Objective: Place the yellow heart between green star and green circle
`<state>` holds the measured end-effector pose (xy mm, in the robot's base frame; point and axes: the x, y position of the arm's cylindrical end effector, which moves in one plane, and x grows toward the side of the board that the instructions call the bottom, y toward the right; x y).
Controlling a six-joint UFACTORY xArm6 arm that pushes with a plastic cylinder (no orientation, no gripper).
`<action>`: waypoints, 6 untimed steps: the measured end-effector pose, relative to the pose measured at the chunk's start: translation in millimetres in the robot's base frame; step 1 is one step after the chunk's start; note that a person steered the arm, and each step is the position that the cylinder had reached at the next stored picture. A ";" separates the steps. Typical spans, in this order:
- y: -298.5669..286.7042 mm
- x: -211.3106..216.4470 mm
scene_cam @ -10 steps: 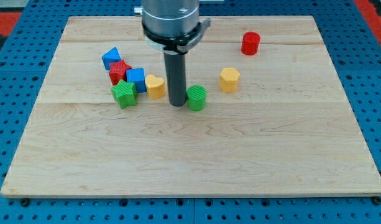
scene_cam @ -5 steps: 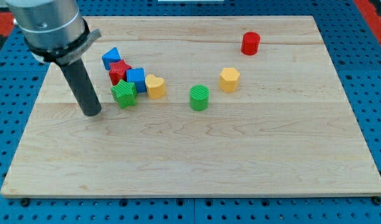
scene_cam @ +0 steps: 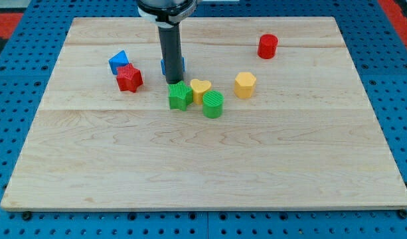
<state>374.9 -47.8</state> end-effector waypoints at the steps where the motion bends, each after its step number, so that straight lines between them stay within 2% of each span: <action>1: 33.2 -0.4; 2: 59.3 5.3; 6: 41.8 41.1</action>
